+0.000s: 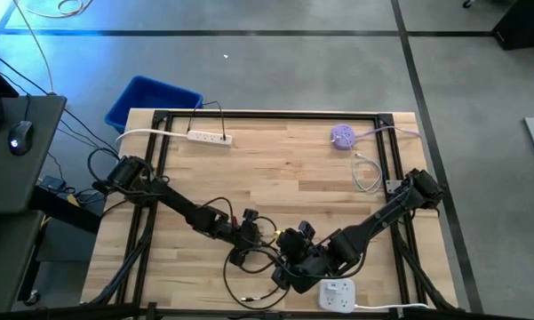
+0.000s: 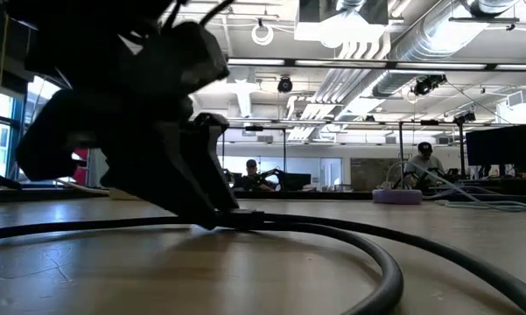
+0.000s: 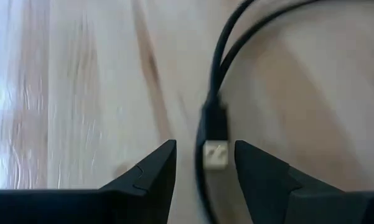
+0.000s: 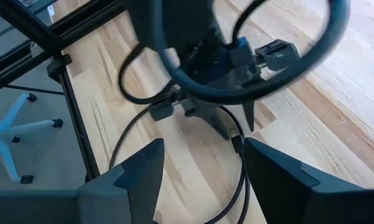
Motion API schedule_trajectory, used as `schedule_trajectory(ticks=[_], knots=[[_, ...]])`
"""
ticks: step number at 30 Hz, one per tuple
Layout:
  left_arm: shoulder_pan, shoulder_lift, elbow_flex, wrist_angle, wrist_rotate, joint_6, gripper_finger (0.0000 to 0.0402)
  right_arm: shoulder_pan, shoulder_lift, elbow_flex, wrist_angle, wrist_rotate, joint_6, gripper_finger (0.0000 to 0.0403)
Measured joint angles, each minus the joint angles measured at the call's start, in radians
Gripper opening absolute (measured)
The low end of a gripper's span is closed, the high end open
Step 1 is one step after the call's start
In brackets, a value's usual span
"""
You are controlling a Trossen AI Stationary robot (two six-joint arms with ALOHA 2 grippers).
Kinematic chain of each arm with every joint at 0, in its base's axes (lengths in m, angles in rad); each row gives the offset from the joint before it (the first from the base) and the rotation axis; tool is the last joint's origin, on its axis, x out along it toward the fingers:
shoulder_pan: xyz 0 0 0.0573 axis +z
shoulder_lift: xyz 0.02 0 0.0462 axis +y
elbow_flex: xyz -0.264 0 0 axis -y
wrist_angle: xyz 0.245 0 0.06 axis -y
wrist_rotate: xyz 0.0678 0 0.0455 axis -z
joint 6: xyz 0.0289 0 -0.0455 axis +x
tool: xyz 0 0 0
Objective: Insert USB
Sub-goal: Insert the black charger cable into the white charger adapter in the bottom white outlet extension
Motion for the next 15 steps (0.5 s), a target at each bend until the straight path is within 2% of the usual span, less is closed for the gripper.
schedule_trajectory(ticks=[7,15], knots=[[-0.002,0.022,0.003,0.018,0.037,-0.014,0.0106,0.000,0.000,0.000,0.004,-0.001,0.002,0.0203],[-0.007,0.020,0.016,0.015,0.009,-0.056,0.0022,0.000,0.000,0.000,0.006,-0.003,0.008,0.0203]])
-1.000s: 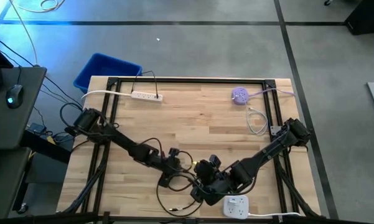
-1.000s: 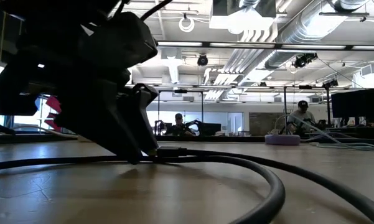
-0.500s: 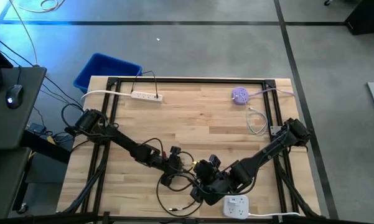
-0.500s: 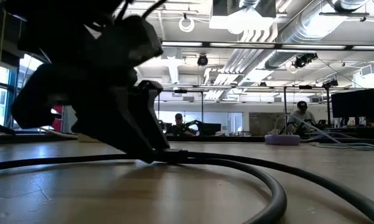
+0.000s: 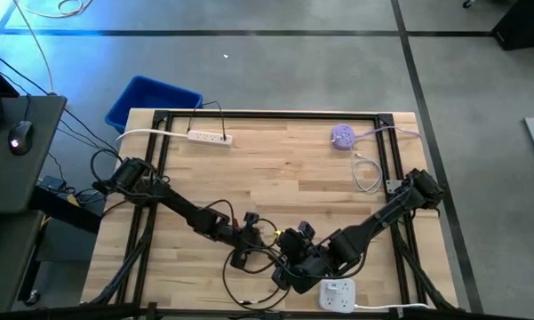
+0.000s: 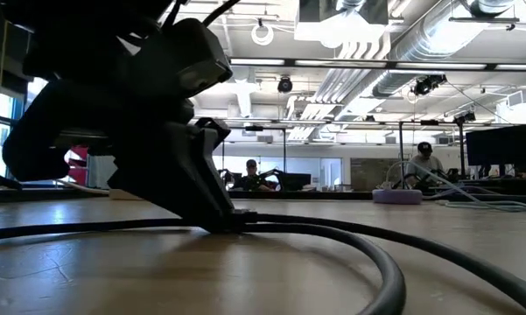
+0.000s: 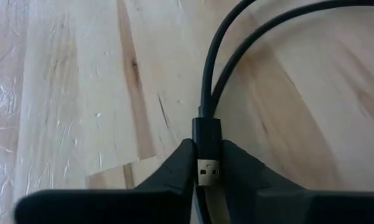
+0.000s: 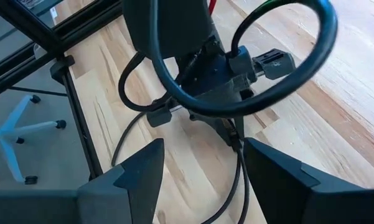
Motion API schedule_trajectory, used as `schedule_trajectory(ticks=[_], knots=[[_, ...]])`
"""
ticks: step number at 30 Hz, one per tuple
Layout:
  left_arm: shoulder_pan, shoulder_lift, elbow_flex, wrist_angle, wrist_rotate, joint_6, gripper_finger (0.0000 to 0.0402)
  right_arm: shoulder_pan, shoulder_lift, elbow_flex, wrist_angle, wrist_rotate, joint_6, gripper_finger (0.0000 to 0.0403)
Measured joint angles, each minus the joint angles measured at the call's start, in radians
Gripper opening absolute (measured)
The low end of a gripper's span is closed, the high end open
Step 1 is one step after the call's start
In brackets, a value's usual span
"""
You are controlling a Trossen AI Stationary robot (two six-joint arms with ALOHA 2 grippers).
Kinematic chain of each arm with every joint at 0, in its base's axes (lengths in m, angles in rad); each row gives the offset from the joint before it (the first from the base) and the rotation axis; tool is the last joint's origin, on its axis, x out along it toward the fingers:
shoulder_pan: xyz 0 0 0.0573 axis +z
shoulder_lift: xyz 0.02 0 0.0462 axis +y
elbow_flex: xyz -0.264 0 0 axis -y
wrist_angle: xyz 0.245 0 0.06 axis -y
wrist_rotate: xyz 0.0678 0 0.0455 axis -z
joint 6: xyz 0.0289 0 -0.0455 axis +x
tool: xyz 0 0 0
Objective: Insert USB
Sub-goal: Insert the black charger cable into the white charger adapter in the bottom white outlet extension
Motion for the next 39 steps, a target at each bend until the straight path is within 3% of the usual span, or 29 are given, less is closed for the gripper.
schedule_trajectory(ticks=[3,6,10,13,17,23,39], knots=[[-0.005,-0.025,0.018,-0.049,-0.004,-0.023,0.0023,0.000,0.000,0.000,0.001,-0.017,-0.016,0.0203],[-0.005,-0.092,0.043,-0.113,0.025,-0.052,0.0022,0.000,0.000,0.000,0.001,-0.106,-0.107,0.0203],[0.002,-0.212,0.046,-0.193,0.113,-0.088,0.0002,0.000,0.000,0.000,0.029,-0.240,-0.338,0.0203],[0.029,-0.318,0.046,-0.228,0.221,-0.151,0.0002,0.000,0.000,0.000,0.094,-0.278,-0.566,0.0203],[0.079,-0.432,0.046,-0.252,0.383,-0.297,0.0002,-0.006,0.000,0.008,0.161,-0.202,-0.732,0.0203],[0.126,-0.532,0.047,-0.218,0.539,-0.455,0.0002,-0.015,0.000,0.085,0.162,0.086,-1.030,0.0203],[0.198,-0.546,0.047,-0.150,0.767,-0.774,0.0001,-0.043,-0.001,0.164,0.128,0.043,-1.764,0.0204]])
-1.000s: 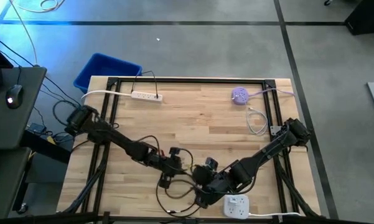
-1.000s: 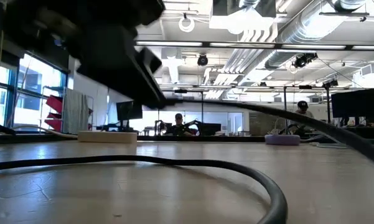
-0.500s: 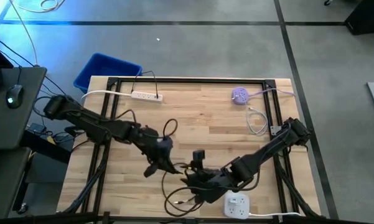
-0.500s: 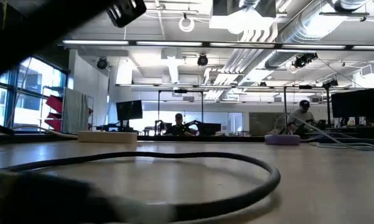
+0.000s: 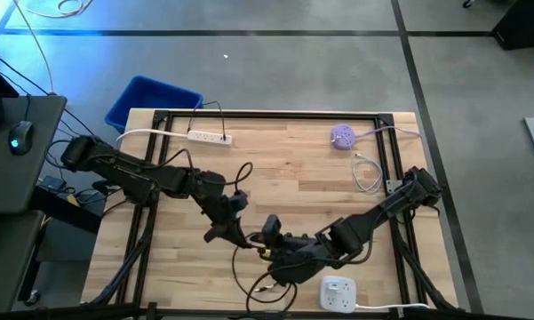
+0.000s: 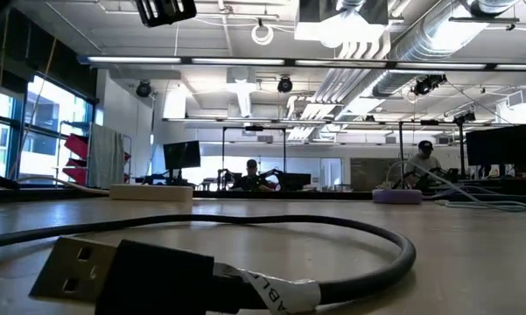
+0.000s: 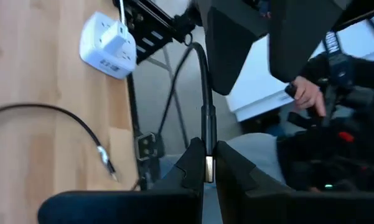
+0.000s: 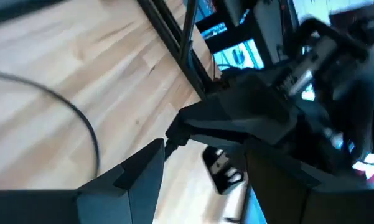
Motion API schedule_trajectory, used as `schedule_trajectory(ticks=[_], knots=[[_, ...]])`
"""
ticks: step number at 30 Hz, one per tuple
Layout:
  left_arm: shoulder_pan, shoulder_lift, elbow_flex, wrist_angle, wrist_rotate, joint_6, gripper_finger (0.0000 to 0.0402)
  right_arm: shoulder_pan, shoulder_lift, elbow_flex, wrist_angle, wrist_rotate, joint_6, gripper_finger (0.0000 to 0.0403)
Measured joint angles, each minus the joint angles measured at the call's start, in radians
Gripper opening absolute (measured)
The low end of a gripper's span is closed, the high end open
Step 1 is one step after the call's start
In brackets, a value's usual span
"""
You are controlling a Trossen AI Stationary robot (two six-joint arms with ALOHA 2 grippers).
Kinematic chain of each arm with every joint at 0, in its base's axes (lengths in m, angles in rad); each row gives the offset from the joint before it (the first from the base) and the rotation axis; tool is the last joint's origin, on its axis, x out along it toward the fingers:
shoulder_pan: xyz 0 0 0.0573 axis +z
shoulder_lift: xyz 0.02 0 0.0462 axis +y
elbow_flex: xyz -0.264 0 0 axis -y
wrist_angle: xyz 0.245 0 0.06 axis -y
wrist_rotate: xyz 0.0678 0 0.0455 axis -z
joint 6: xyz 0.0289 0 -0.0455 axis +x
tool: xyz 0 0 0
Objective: Insert USB
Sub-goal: Insert the black charger cable into the white charger adapter in the bottom white outlet extension
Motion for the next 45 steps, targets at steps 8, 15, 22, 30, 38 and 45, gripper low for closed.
schedule_trajectory(ticks=[8,15,22,30,38,45], knots=[[0.033,0.000,-0.001,0.025,0.076,-0.089,0.0000,-0.008,0.007,0.000,0.000,-0.003,-0.202,0.0204],[0.049,0.001,-0.002,0.056,0.103,-0.116,0.0000,-0.015,0.066,-0.001,0.042,0.025,-0.281,0.0204],[0.050,0.001,-0.002,0.054,0.101,-0.124,0.0000,-0.005,0.104,-0.001,0.116,0.177,-0.249,0.0190],[0.049,0.003,-0.002,0.054,0.096,-0.130,0.0000,0.005,0.105,-0.001,0.127,0.199,-0.163,0.0089],[0.049,0.003,-0.002,0.009,0.088,-0.106,0.0007,0.006,0.105,-0.001,0.081,0.192,-0.005,0.0005],[0.048,0.000,-0.002,-0.001,0.144,-0.043,0.0049,0.009,0.096,-0.002,0.007,0.167,0.327,0.0001]])
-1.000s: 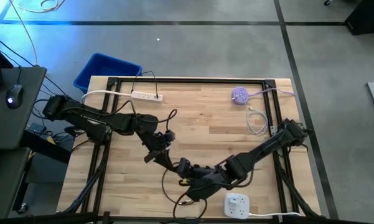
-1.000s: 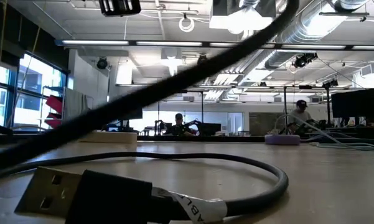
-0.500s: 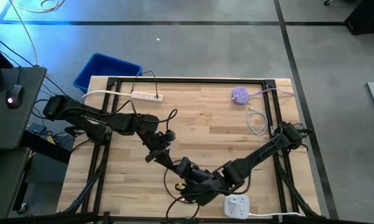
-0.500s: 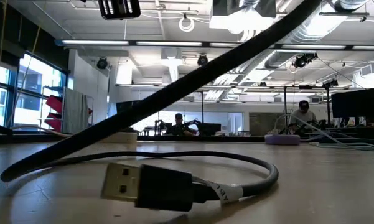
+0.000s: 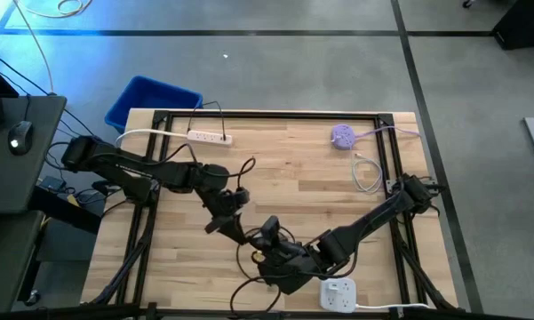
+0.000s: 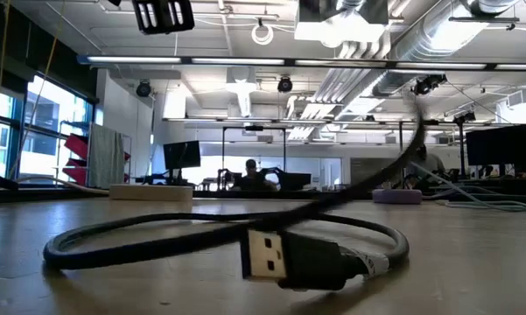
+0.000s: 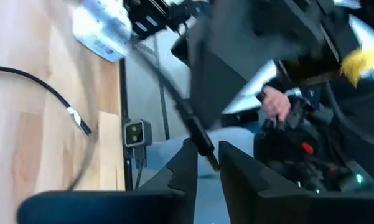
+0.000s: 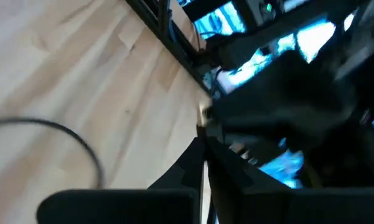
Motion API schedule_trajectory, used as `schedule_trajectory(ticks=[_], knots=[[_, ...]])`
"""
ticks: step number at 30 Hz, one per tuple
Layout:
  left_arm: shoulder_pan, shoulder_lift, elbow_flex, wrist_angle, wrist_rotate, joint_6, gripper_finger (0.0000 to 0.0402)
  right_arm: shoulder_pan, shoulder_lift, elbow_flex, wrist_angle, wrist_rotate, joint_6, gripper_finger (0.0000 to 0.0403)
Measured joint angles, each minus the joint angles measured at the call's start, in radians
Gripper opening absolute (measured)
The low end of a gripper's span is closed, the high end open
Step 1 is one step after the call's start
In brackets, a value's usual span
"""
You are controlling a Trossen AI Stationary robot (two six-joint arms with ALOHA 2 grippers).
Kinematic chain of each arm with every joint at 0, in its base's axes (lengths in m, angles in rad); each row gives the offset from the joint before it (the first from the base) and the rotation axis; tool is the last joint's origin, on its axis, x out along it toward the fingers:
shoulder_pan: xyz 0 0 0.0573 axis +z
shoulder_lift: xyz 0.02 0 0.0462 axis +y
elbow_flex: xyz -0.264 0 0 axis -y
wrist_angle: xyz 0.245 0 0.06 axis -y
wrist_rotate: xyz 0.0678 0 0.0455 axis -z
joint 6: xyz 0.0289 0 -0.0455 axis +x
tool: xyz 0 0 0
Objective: Insert USB
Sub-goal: Insert the black charger cable into the white charger adapter in the bottom white outlet extension
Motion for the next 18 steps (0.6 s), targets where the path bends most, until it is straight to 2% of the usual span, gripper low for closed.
schedule_trajectory(ticks=[4,7,12,18], knots=[[-0.005,-0.007,0.006,0.018,0.042,0.042,0.0066,0.000,-0.015,-0.002,-0.044,-0.032,0.169,0.0001],[-0.012,-0.004,0.005,0.007,0.030,0.052,0.0059,0.001,-0.026,-0.002,-0.053,-0.035,0.252,0.0001],[-0.016,-0.004,0.004,-0.001,0.011,0.053,0.0007,0.002,-0.027,-0.002,-0.046,-0.053,0.279,0.0000],[-0.016,-0.004,0.003,-0.022,-0.013,0.077,0.0005,-0.014,-0.027,-0.002,-0.048,-0.058,0.321,0.0000]])
